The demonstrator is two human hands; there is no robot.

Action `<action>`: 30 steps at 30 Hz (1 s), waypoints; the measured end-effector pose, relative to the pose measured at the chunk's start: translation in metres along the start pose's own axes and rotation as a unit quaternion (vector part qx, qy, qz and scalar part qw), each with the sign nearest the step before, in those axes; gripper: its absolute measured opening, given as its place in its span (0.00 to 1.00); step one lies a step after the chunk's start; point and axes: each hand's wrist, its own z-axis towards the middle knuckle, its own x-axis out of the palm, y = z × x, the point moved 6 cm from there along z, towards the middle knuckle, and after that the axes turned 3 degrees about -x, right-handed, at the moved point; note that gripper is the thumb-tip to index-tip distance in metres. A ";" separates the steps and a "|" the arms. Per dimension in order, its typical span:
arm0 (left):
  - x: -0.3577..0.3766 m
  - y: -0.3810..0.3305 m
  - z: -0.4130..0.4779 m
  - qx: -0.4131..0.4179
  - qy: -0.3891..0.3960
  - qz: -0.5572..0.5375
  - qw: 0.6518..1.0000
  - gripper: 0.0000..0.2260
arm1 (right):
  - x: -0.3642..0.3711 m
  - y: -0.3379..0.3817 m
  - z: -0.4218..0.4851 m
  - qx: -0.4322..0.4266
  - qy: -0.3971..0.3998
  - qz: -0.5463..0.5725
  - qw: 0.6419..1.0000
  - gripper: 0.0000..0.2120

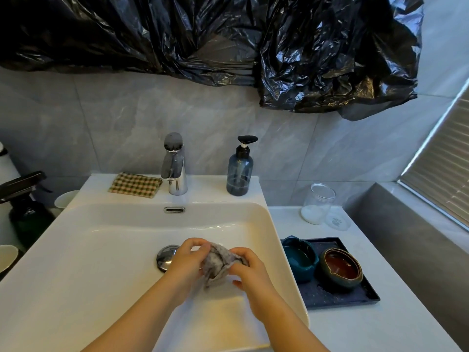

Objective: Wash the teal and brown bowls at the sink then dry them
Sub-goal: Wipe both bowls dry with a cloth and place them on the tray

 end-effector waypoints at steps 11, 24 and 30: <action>0.002 -0.021 -0.005 0.045 0.074 0.259 0.962 0.05 | -0.012 0.000 0.003 0.036 -0.056 0.151 0.986 0.11; 0.007 -0.036 -0.013 0.107 0.060 0.307 0.944 0.13 | 0.002 0.005 -0.004 0.030 0.010 0.049 0.998 0.16; 0.013 -0.043 -0.018 0.092 0.099 0.250 0.959 0.03 | -0.022 0.027 -0.007 -0.011 0.009 0.069 0.998 0.12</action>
